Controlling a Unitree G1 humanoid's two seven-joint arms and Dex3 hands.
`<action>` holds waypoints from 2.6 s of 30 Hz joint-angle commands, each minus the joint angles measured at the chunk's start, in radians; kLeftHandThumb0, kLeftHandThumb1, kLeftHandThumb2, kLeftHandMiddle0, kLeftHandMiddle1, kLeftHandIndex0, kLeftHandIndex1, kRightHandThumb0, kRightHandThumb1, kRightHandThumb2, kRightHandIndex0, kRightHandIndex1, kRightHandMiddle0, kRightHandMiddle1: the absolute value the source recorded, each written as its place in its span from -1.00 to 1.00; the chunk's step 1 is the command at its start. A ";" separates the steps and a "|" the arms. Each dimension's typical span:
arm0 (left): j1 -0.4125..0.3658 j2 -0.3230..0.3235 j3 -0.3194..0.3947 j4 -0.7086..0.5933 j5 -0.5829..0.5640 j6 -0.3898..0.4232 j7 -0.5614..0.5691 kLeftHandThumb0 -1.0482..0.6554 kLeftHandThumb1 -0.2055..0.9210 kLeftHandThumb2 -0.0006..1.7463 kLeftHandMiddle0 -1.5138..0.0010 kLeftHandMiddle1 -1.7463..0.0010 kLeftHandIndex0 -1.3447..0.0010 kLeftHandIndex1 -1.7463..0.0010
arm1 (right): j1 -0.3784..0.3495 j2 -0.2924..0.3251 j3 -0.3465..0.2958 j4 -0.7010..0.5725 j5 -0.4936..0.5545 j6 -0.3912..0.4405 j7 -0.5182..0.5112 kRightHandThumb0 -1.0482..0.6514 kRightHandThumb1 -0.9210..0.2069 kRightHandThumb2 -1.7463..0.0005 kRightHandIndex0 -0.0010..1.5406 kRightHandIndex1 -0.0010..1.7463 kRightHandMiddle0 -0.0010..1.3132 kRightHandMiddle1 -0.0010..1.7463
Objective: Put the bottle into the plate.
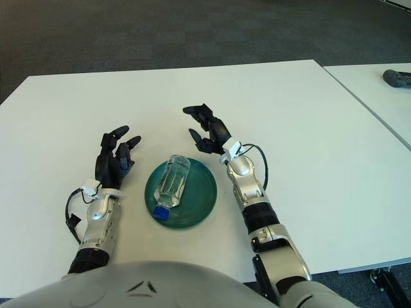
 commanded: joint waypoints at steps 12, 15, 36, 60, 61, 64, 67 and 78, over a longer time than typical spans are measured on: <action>0.027 0.004 0.028 -0.002 -0.044 -0.016 -0.050 -0.70 1.00 -0.23 0.36 0.05 0.76 -0.32 | 0.020 0.093 -0.126 -0.057 0.097 0.202 -0.055 -0.17 -0.57 -0.05 -0.31 -0.01 -0.58 0.30; 0.028 0.006 0.032 -0.005 -0.049 -0.015 -0.056 -0.70 1.00 -0.23 0.36 0.05 0.76 -0.32 | 0.028 0.108 -0.146 -0.064 0.102 0.222 -0.072 -0.16 -0.72 0.13 -0.31 0.05 -0.58 0.52; 0.045 0.011 0.056 -0.021 -0.077 -0.008 -0.089 -0.67 1.00 -0.26 0.38 0.04 0.73 -0.35 | 0.089 0.173 -0.223 -0.098 0.135 0.299 -0.116 0.22 0.26 -0.58 -0.05 0.79 -0.22 1.00; 0.061 0.029 0.078 -0.036 -0.086 0.008 -0.113 -0.65 1.00 -0.26 0.37 0.08 0.71 -0.30 | 0.089 0.145 -0.235 0.069 0.084 0.163 -0.044 0.22 0.32 -0.65 -0.04 0.85 -0.20 1.00; 0.061 0.031 0.078 -0.036 -0.086 0.010 -0.114 -0.65 1.00 -0.26 0.38 0.08 0.71 -0.30 | 0.087 0.143 -0.237 0.080 0.080 0.161 -0.048 0.22 0.31 -0.64 -0.05 0.86 -0.21 1.00; 0.062 0.033 0.078 -0.036 -0.085 0.013 -0.117 -0.65 1.00 -0.25 0.38 0.08 0.71 -0.30 | 0.081 0.139 -0.240 0.106 0.074 0.151 -0.054 0.22 0.29 -0.64 -0.06 0.87 -0.23 1.00; 0.064 0.039 0.077 -0.039 -0.085 0.015 -0.123 -0.65 1.00 -0.24 0.39 0.08 0.72 -0.30 | 0.069 0.134 -0.243 0.152 0.058 0.127 -0.067 0.22 0.28 -0.64 -0.07 0.89 -0.24 1.00; 0.069 0.049 0.083 -0.040 -0.094 0.016 -0.133 -0.64 1.00 -0.22 0.39 0.06 0.72 -0.30 | 0.025 0.113 -0.243 0.296 0.019 0.042 -0.085 0.22 0.24 -0.60 -0.06 0.86 -0.30 1.00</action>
